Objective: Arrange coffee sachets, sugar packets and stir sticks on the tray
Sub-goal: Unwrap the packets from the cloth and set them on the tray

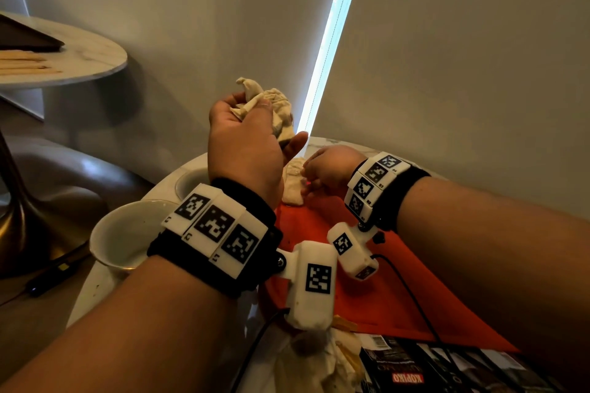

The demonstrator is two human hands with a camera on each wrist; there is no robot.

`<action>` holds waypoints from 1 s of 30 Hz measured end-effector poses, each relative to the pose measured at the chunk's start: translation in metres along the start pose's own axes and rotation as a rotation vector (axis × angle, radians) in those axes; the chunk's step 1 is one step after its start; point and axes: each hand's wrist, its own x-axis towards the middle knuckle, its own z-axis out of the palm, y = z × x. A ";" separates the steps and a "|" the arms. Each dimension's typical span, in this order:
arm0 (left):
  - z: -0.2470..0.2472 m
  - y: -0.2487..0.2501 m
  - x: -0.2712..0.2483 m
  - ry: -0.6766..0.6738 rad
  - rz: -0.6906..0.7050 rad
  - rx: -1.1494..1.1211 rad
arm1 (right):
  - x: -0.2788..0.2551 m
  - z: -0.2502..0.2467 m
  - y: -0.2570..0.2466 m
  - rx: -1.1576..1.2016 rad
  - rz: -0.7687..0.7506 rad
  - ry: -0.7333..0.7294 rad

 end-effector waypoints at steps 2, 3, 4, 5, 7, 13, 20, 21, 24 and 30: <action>-0.001 0.000 0.000 0.000 -0.001 0.016 | -0.004 -0.003 -0.004 -0.039 -0.028 0.065; -0.001 0.000 0.000 0.010 0.003 0.022 | -0.007 -0.005 -0.005 -0.049 -0.037 0.077; -0.002 0.000 0.001 0.014 0.000 0.016 | -0.011 -0.006 -0.007 -0.036 -0.038 0.063; -0.002 -0.002 0.002 0.011 -0.011 0.005 | -0.014 -0.006 -0.008 0.000 -0.031 0.022; -0.002 -0.003 0.003 0.003 -0.019 0.009 | -0.017 -0.001 -0.007 0.082 0.000 -0.095; -0.003 -0.006 0.006 -0.010 -0.101 -0.060 | -0.020 0.011 -0.005 0.114 0.085 -0.204; -0.007 -0.013 0.017 0.082 -0.212 -0.298 | -0.020 0.010 -0.002 0.144 0.090 -0.153; -0.012 -0.024 0.028 0.074 -0.295 -0.343 | -0.021 0.009 -0.001 0.156 0.082 -0.145; -0.002 -0.007 0.016 0.052 -0.216 -0.201 | -0.021 0.005 -0.001 0.185 0.052 -0.128; -0.001 -0.007 0.000 -0.072 -0.162 0.028 | -0.028 -0.016 -0.001 0.138 -0.122 0.014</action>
